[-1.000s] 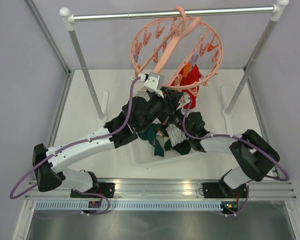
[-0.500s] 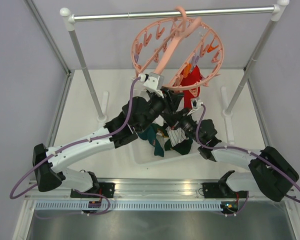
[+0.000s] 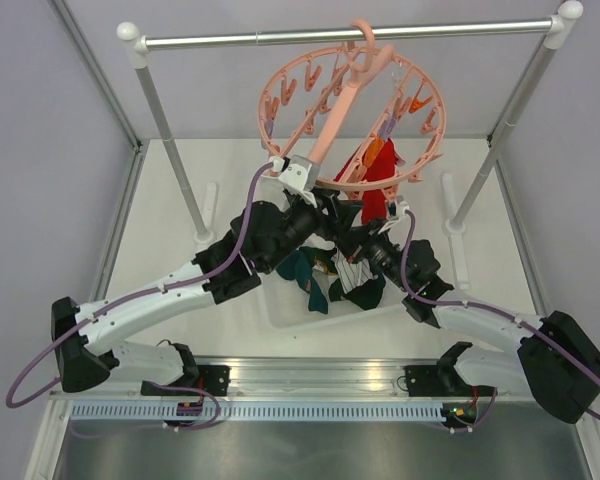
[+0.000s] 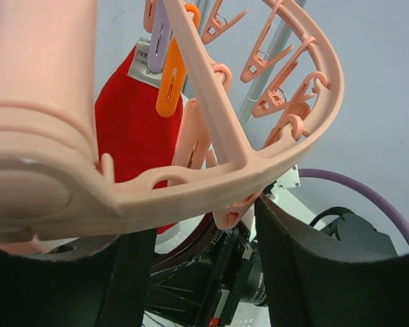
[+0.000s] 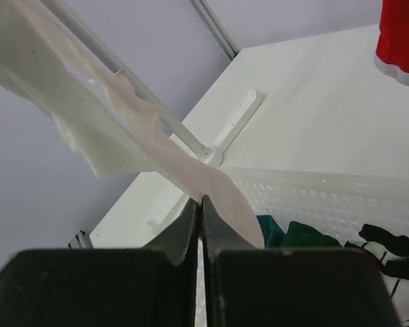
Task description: Remove the socks clipped to the hanger
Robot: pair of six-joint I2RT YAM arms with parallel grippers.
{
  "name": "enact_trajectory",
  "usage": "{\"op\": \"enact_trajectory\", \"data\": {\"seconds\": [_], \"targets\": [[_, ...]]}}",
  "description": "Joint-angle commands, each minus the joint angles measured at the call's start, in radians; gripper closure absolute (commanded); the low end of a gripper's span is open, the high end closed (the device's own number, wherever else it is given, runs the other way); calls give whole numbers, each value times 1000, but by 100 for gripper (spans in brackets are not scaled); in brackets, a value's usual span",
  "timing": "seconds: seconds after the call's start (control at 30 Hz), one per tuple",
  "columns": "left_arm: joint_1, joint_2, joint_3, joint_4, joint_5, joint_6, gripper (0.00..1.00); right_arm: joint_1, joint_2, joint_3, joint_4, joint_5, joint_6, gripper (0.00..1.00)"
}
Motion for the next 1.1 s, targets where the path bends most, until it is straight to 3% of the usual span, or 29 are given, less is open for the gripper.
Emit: {"op": "enact_trajectory", "data": {"seconds": [0.0,0.4,0.87,1.0,1.07], "targets": [[-4,-60,-15,-23,62,65,37,5,-40,-8,-16,16,-29,99],[-2,-225,-84,-133,101,114,36,-12,-126,-9,-132,20,-60,99],[53,-391,-149,-190,-176,149,31,-64,-159,15,-186,-35,-60,99],[153,-390,-156,-192,-52,117,30,-74,-159,18,-190,-49,-59,99],[223,-385,-176,-155,85,85,30,-76,-164,20,-191,-53,-59,99]]}}
